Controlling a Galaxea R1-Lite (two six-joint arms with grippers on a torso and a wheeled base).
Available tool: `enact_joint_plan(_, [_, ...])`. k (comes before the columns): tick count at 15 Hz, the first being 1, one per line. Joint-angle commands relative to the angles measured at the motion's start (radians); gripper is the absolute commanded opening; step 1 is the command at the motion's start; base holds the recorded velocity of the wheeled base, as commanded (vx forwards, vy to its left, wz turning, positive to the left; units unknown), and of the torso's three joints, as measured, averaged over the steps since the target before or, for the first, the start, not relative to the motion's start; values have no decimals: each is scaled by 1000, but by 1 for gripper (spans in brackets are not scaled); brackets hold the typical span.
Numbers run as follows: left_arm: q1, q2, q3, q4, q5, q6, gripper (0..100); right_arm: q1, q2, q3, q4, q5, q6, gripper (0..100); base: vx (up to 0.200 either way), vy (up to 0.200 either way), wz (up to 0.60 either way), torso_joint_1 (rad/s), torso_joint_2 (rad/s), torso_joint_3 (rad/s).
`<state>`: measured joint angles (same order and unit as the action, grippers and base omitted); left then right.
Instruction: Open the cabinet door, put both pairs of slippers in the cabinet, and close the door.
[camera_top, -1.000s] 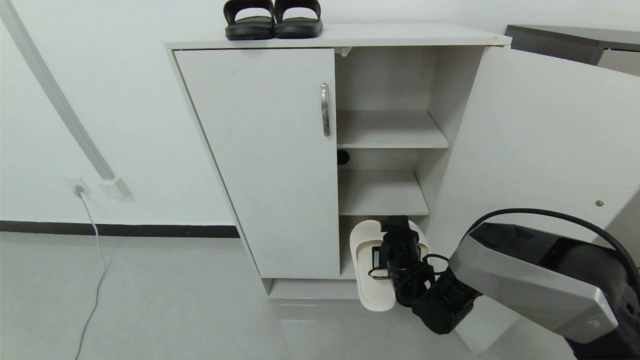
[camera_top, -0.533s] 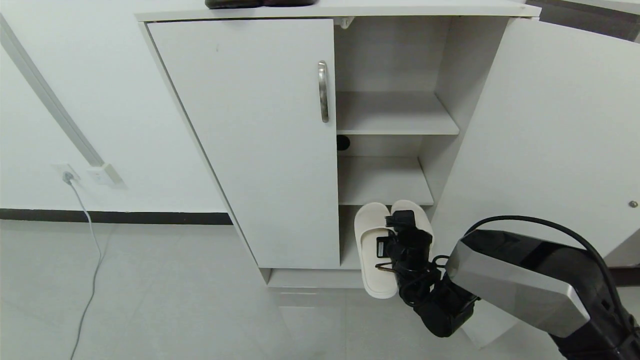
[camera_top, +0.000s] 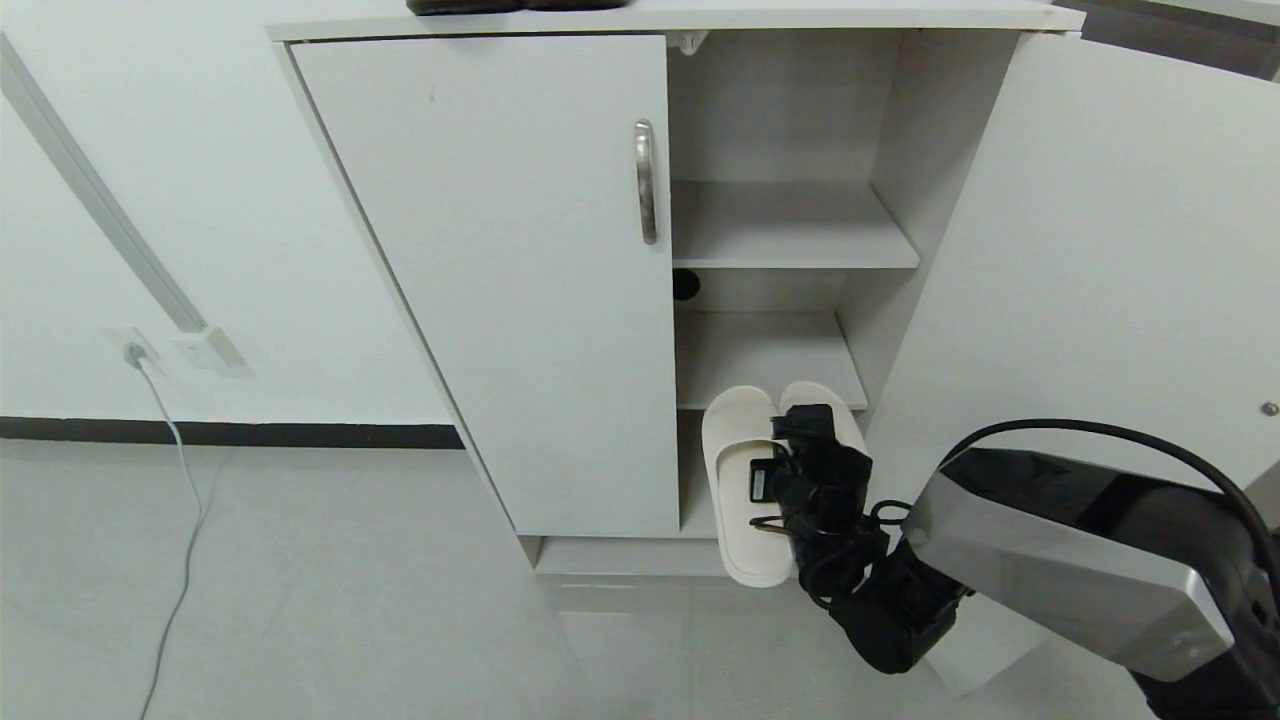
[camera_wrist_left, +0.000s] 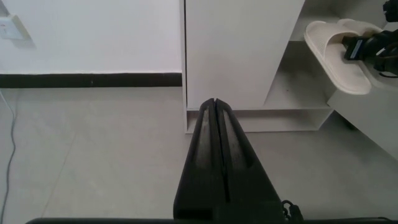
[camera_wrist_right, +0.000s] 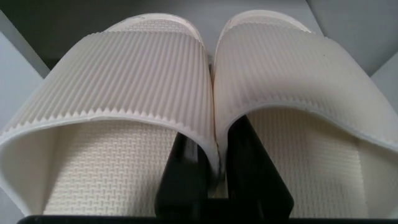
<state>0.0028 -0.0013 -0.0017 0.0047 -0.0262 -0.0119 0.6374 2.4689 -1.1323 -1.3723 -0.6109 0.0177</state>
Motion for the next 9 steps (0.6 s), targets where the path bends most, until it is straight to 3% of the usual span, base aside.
enact_joint_plan(1, [0, 1, 0, 0, 0, 0, 0, 1, -11, 2, 1, -1, 1, 0, 200, 0, 0, 2, 7, -2])
enact_joint_plan(9, [0, 1, 0, 0, 0, -2, 0, -1, -7, 2, 6, 2, -1, 0, 200, 0, 0, 1, 2, 3])
